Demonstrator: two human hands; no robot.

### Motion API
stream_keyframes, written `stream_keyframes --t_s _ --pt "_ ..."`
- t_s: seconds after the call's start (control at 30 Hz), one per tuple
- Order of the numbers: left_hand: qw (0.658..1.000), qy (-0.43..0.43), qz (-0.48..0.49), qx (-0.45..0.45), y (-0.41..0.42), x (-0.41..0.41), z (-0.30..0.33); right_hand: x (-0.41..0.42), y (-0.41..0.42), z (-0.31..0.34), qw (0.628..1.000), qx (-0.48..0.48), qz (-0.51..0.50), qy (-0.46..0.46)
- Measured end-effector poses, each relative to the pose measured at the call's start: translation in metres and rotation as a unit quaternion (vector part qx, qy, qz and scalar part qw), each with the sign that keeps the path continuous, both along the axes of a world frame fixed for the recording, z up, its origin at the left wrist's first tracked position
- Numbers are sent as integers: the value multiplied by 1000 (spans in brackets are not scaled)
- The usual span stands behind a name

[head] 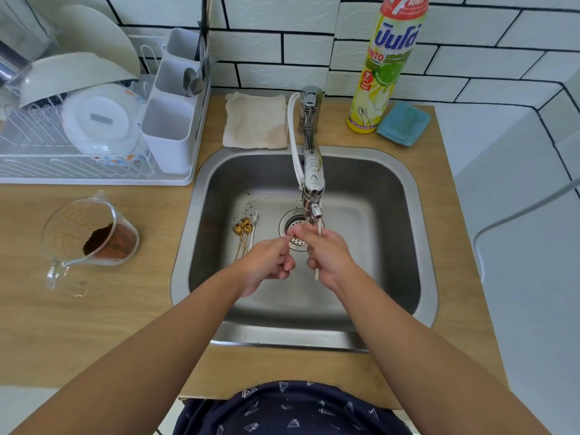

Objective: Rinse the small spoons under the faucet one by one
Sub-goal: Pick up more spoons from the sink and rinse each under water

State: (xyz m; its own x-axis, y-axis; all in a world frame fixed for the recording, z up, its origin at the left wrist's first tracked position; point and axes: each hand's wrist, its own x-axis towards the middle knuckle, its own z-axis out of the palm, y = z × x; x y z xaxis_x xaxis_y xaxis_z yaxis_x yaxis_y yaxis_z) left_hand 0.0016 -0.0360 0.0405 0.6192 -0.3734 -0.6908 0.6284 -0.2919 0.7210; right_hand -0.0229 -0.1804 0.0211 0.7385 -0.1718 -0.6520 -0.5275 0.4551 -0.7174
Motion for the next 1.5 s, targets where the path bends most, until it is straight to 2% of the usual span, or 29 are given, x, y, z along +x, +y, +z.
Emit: stream_keyframes --t_s 0.1,0.23,0.33,0.43,0.57,0.73,0.8,0.9,0.93,1.0,1.1,1.2,1.27,1.4,1.5 --pt "999 17 -5 -27 2 -1 -1 11 -13 -1 998 4 -63 -3" --pt "999 12 -21 -40 1 0 5 1 -4 5 1000 12 14 -21" --pt "996 -69 -63 11 0 -2 6 6 -9 4 999 -7 -39 -3" --pt "987 -130 -71 57 0 0 5 2 -9 2 1000 -10 -26 -1" --pt "995 -74 -65 7 10 1 5 -5 -4 1 999 1 45 5" --pt "994 -61 -93 -5 18 -2 2 6 -18 -2 996 57 -71 -2" --pt "993 -62 -95 -12 18 -2 2 2 -12 -3 998 51 -36 -1" --pt "992 -70 -98 -21 18 -1 2 -8 -1 -5 997 19 74 0" --pt "992 -69 -99 -22 19 -1 2 -8 -1 -4 996 18 83 -4" --pt "993 -61 -99 -17 20 -2 3 -1 -8 -3 999 21 35 -14" --pt "994 -7 -104 -31 20 0 7 10 -19 -3 998 42 -55 -8" --pt "991 70 -95 -71 18 1 11 5 -15 -1 999 38 21 -13" --pt "990 95 -64 -82 15 1 12 3 -12 0 999 32 36 -12" --pt "998 18 -65 4 8 -1 13 5 -11 -3 999 26 -31 0" --pt "998 -3 -67 21 3 -1 14 -2 -2 -4 999 26 20 4"
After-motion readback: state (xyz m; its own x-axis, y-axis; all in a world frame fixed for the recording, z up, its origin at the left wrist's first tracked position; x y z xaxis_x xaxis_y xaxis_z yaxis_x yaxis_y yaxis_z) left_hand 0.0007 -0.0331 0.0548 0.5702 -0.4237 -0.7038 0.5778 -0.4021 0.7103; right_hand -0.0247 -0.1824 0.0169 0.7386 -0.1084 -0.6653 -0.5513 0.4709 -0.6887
